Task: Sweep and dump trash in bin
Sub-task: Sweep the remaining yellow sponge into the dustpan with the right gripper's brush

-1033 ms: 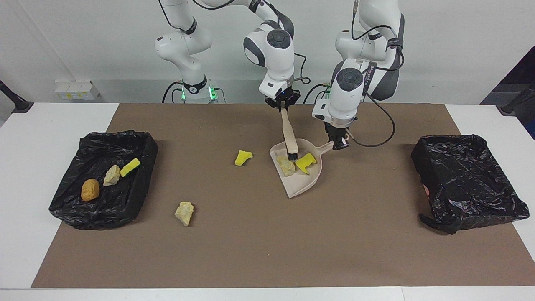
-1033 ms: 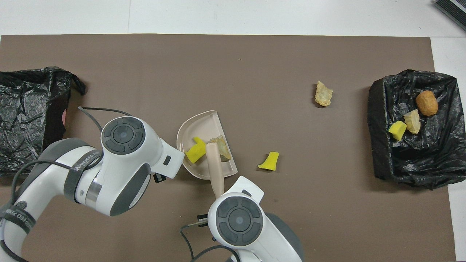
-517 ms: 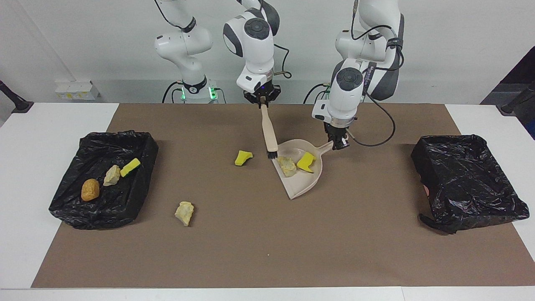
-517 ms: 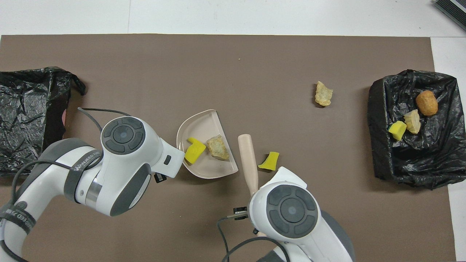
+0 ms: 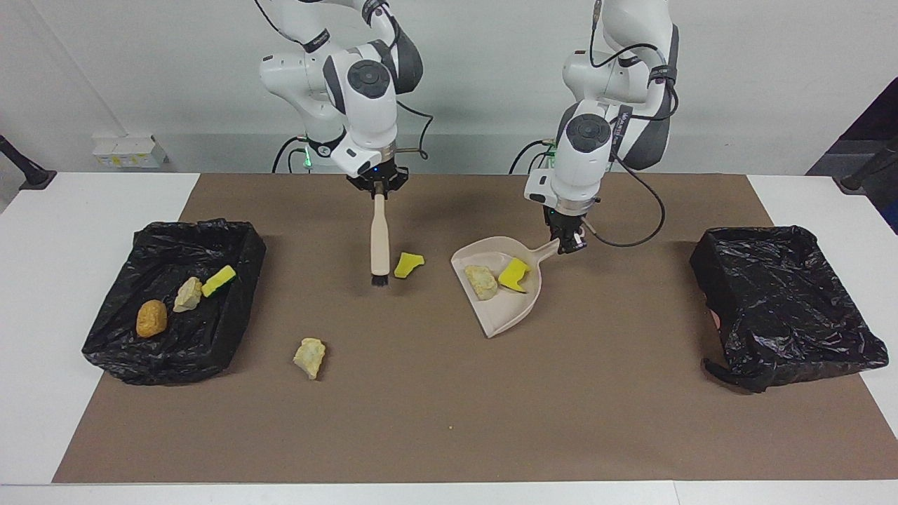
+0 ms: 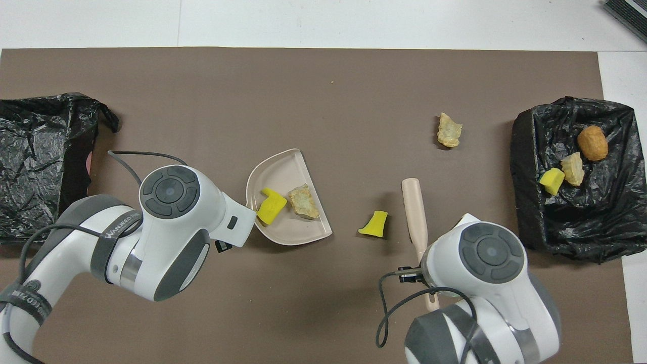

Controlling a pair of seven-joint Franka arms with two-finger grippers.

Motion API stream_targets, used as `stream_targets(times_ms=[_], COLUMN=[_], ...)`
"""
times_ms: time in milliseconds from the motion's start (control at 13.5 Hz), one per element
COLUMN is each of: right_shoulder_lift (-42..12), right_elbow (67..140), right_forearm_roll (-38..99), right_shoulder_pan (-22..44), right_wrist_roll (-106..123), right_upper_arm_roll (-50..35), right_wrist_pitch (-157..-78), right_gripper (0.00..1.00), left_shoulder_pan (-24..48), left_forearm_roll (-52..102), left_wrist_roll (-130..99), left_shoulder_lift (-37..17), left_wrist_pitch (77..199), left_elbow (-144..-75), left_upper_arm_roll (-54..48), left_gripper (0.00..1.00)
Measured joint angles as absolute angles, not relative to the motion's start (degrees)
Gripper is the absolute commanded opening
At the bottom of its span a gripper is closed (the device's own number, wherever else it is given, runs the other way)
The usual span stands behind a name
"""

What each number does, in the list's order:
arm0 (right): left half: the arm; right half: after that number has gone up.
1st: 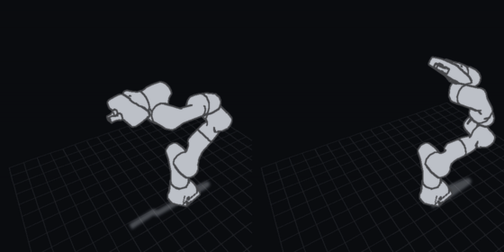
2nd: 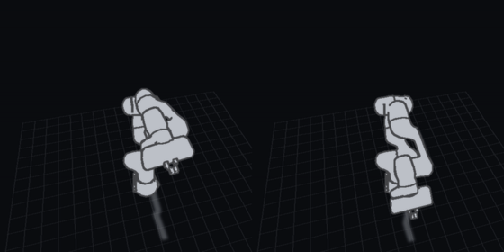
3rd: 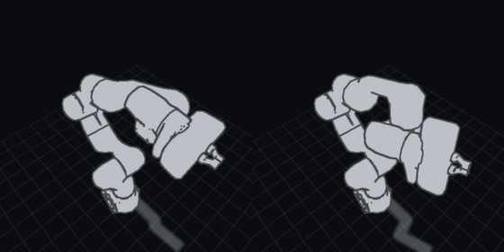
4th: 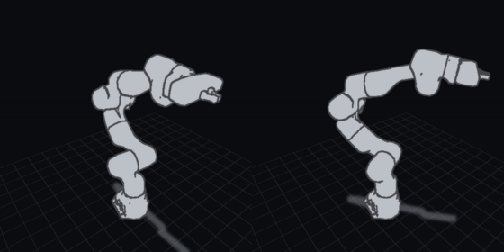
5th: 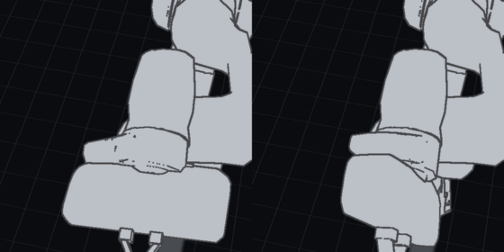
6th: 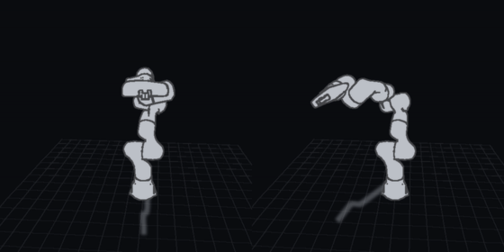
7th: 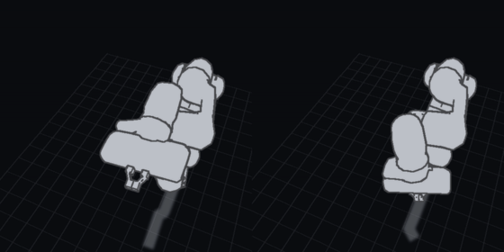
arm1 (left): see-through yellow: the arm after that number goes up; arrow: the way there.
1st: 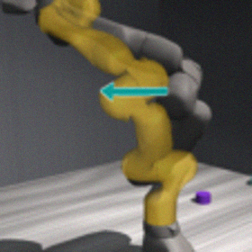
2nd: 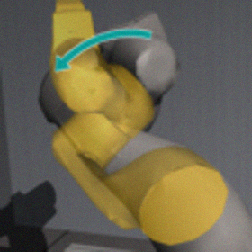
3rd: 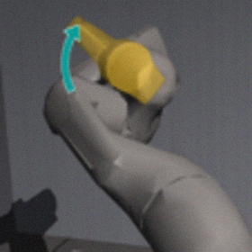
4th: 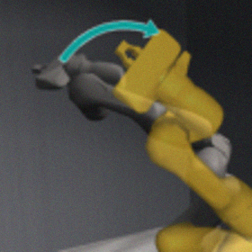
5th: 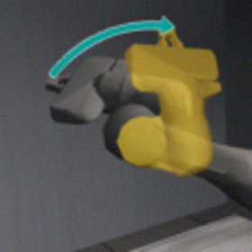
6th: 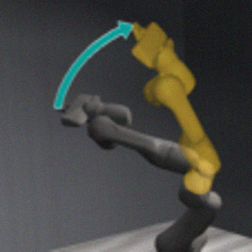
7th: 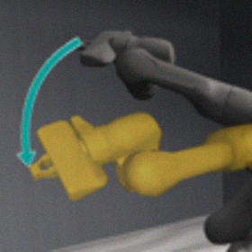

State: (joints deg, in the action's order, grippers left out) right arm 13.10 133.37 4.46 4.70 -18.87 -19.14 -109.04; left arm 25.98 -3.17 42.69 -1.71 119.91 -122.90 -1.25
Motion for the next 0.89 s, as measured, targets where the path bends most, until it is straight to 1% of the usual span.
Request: stream_targets(times_ms=[221,517,738,886], right_shoulder_lift=[13.1,12.5,8.9,4.4], right_elbow=[136.8,139.5,139.3,136.0], right_forearm_roll=[4.8,8.0,13.9,15.8], right_shoulder_pan=[4.3,7.8,11.5,13.4], right_wrist_roll=[-19.7,-24.6,-28.5,-34.1], right_upper_arm_roll=[-19.4,-20.0,-20.2,-20.3], right_wrist_pitch=[-109.6,-112.1,-118.7,-120.6], right_gripper=[0.0,0.0,0.0,0.0], left_shoulder_pan=[26.5,26.9,26.9,26.9], left_forearm_roll=[-3.2,-3.2,-3.2,-3.2], left_wrist_roll=[42.8,42.8,42.8,42.8], left_shoulder_lift=[-1.7,-1.6,-1.6,-1.6], left_wrist_pitch=[121.8,122.6,122.8,123.0], left_elbow=[-123.9,-124.2,-124.3,-124.4], left_upper_arm_roll=[-1.3,-1.4,-1.3,-1.3], left_gripper=[0.0,0.0,0.0,0.0])
